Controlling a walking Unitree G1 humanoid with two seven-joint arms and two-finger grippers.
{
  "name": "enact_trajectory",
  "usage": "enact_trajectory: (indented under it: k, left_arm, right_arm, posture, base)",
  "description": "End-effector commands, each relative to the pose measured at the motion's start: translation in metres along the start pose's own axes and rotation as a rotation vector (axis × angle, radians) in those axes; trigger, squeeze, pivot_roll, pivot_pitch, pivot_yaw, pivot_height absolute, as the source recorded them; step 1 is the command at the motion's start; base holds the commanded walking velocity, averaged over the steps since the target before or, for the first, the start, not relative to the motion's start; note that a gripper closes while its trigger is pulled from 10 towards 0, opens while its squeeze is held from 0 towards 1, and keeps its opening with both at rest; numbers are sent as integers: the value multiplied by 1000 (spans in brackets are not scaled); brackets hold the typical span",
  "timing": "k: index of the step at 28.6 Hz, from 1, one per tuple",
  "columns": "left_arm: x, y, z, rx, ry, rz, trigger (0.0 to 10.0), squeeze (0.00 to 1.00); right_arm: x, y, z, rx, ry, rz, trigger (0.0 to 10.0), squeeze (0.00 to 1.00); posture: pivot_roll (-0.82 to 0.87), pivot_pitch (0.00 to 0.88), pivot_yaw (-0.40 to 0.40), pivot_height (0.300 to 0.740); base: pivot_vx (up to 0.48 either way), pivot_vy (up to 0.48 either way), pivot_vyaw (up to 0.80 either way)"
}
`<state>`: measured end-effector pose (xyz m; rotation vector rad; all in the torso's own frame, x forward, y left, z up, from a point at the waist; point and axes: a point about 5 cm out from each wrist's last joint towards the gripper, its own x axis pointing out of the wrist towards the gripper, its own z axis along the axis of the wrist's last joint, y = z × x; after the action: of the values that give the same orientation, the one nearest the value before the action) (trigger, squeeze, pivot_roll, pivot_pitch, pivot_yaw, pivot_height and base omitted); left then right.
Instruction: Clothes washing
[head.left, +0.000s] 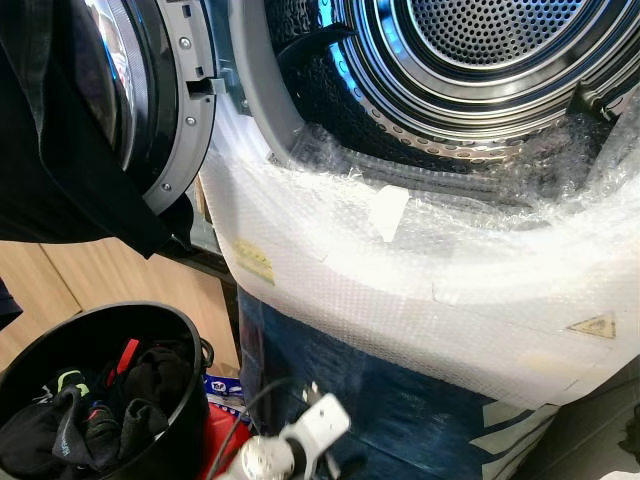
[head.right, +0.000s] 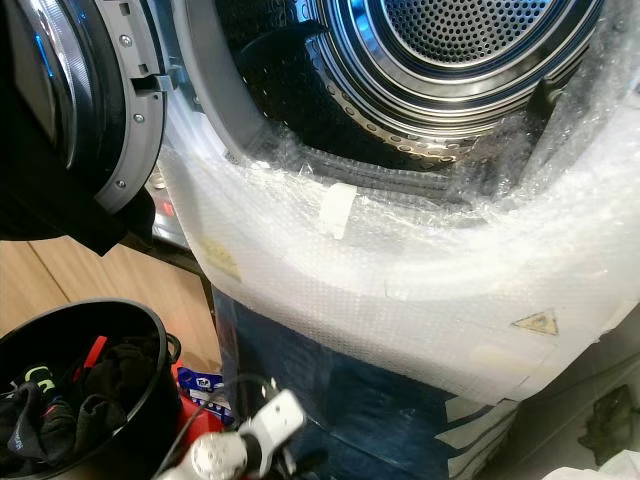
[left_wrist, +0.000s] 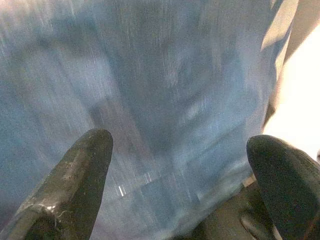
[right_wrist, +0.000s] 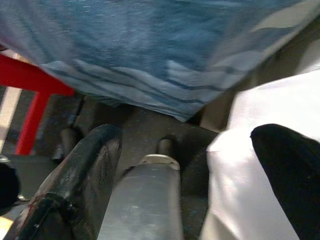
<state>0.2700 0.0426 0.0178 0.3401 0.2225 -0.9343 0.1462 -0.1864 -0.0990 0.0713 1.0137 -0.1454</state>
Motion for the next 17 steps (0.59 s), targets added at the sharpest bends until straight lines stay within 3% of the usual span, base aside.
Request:
enact_trajectory:
  k: [1, 6, 10, 11, 12, 14, 15, 17]
  left_arm:
    - [-2, -1, 5, 4, -36, -24, 10000, 0]
    - [-8, 5, 39, 99, -172, -39, 10000, 0]
    - [-23, 9, 50, 189, -171, -12, 10000, 0]
    - [-37, 15, 55, 170, -169, 92, 10000, 0]
    - [-37, 15, 55, 170, -169, 92, 10000, 0]
    - [-54, 23, 59, 157, -180, 233, 10000, 0]
    - [-74, 37, 62, 145, -176, 394, 10000, 0]
    - [-90, 50, 64, 128, -180, 500, 10000, 0]
  right_arm:
    - [0, 0, -1, -5, 6, 0, 10000, 0]
    - [1, 4, 2, -27, -1, 18, 10000, 0]
    - [1, 6, 1, -17, -2, 19, 10000, 0]
    - [0, 7, 0, -13, -5, 18, 10000, 0]
    - [0, 7, 0, -13, -5, 18, 10000, 0]
    - [0, 6, 0, -10, -6, 15, 10000, 0]
    - [-1, 6, -4, -24, 5, 19, 10000, 0]
    - [-1, 6, -6, -43, 14, 26, 10000, 0]
  posture:
    - [-32, 0, 51, 740]
    - [-7, 0, 62, 740]
    - [-23, 0, 81, 740]
    - [-25, 0, 86, 740]
    - [-25, 0, 86, 740]
    - [-6, 0, 78, 740]
    - [21, 0, 63, 740]
    - [36, 0, 53, 740]
  base:
    - [0, 0, 0]
    - [0, 0, 0]
    - [0, 0, 0]
    - [0, 0, 0]
    - [0, 0, 0]
    - [0, 0, 0]
    - [0, 0, 0]
    - [0, 0, 0]
